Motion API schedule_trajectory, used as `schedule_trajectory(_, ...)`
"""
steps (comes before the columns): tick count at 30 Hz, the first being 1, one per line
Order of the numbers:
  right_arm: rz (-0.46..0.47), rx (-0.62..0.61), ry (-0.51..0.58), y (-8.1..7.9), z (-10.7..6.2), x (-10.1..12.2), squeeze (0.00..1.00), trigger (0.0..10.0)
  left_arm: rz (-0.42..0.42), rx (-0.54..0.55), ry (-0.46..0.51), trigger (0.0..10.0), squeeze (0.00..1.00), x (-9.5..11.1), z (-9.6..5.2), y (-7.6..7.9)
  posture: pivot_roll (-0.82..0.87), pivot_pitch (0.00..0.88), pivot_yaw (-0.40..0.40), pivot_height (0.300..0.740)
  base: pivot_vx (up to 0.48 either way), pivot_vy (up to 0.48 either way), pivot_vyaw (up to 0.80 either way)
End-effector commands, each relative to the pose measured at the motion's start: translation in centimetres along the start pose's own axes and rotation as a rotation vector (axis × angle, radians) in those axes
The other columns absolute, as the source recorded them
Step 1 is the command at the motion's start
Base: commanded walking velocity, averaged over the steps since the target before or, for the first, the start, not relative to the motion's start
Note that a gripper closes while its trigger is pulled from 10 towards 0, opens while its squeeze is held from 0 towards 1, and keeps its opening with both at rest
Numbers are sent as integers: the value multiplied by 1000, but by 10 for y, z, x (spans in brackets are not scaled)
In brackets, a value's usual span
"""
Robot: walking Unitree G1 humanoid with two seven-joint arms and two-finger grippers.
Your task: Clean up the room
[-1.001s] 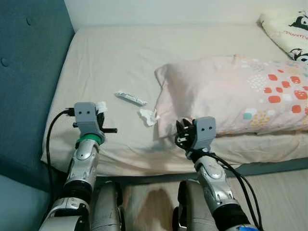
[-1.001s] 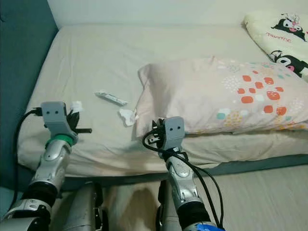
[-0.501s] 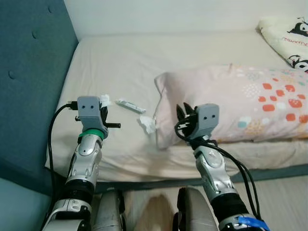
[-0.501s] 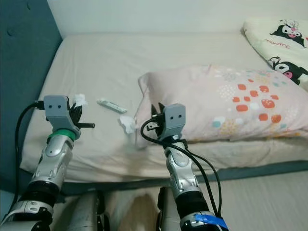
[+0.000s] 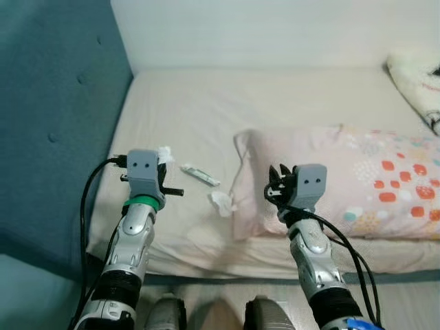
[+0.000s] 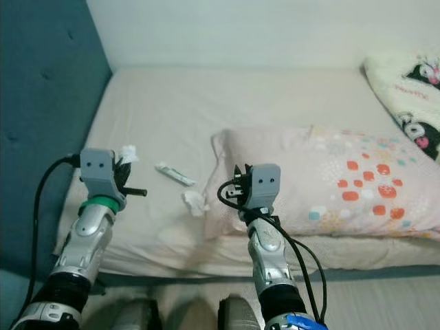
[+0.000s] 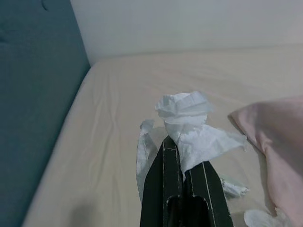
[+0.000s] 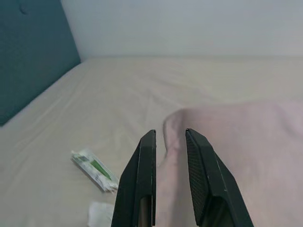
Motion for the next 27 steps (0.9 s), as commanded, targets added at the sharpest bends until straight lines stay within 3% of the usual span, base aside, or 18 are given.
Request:
schedule_trajectory(1, 13, -11, -29, 0, -5, -10, 0, 10000, 18, 7, -29, 10000, 0, -8, -5, -2, 77, 45, 11, 734, 0, 0, 0)
schedule_trajectory(7, 31, -10, -63, -4, -8, -19, 0, 10000, 37, 21, -73, 10000, 0, -19, -10, -5, 83, 38, 0, 740, 0, 0, 0)
schedule_trajectory(15, 34, -35, -176, 5, -13, -39, 0, 10000, 55, 24, -146, 10000, 0, -36, -15, -4, 81, 30, -18, 740, 0, 0, 0)
schedule_trajectory(27, 72, -7, -237, -1, -13, -50, 0, 10000, 44, 32, -165, 10000, 0, -39, -17, -8, 101, 43, -54, 740, 0, 0, 0)
Point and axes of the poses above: a point about 5 cm out from each wrist's last joint towards the gripper, its own z axis pointing out of the wrist towards the gripper, its own x axis along the axis of the wrist's last joint, y = z × x, the point moved 3 cm from there along z, pointing out of the wrist towards the gripper, and after that the axes turned 1 degree about -z, right-handed, at the moved point
